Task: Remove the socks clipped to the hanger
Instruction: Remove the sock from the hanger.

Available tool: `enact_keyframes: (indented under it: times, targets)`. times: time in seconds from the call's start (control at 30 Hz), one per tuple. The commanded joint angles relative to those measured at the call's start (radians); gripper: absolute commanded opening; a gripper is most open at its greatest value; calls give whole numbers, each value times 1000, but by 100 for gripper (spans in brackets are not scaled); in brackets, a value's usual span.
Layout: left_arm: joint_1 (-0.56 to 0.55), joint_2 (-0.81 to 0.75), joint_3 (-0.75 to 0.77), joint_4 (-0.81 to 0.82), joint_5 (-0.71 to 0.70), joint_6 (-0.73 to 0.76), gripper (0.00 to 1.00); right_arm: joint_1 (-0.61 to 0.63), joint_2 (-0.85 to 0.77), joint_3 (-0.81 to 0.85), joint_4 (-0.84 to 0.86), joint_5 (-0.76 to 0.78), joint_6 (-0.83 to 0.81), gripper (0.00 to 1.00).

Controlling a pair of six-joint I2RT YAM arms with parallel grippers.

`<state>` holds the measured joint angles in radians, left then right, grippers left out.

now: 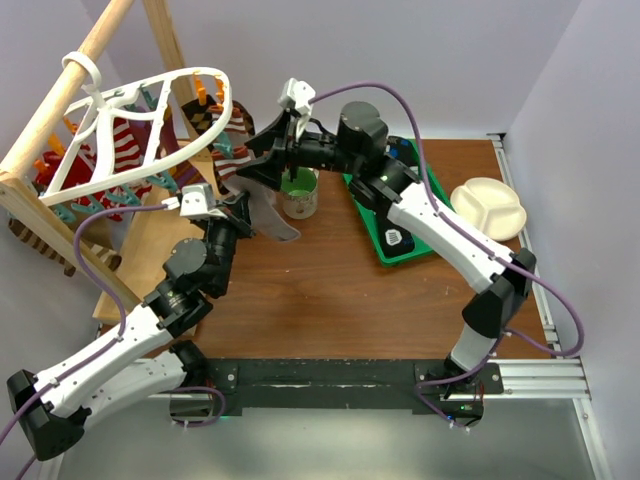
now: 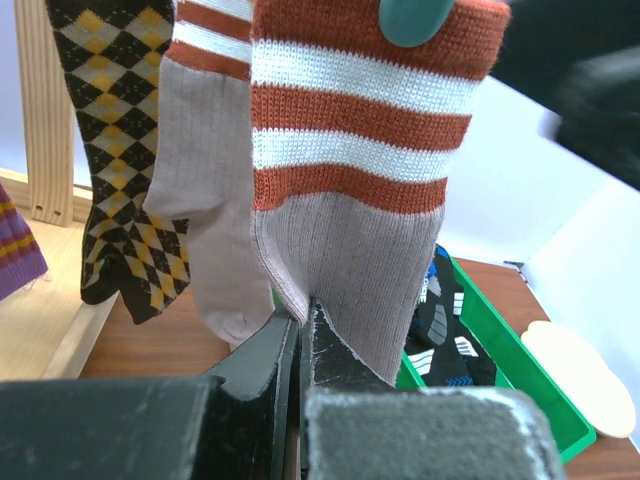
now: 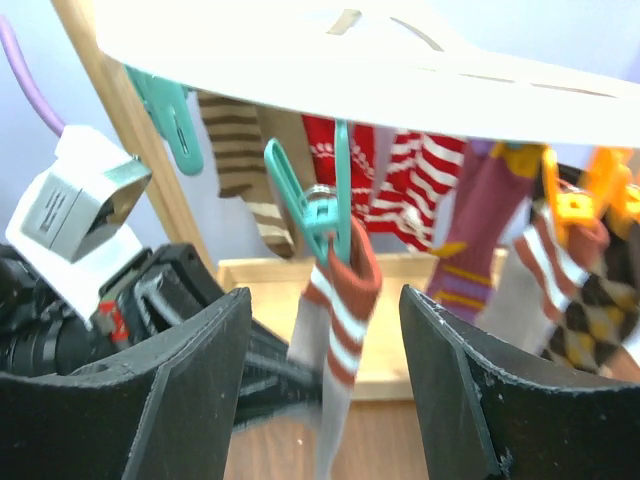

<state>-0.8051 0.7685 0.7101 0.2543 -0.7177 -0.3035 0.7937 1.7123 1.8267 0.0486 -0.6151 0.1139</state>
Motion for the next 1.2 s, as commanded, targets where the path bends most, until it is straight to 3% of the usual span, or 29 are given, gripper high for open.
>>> enact_keyframes:
  times: [0.0, 0.8, 1.07, 1.17]
  targets:
    - [4, 3, 43, 33, 1, -9, 0, -2, 27, 74, 68, -74, 47, 66]
    - [3, 3, 46, 25, 23, -8, 0, 33, 167, 296, 82, -80, 66, 67]
    - [4, 6, 45, 25, 32, -8, 0, 36, 175, 304, 134, -48, 109, 61]
    - [4, 5, 43, 25, 35, -9, 0, 38, 173, 299, 140, -25, 115, 54]
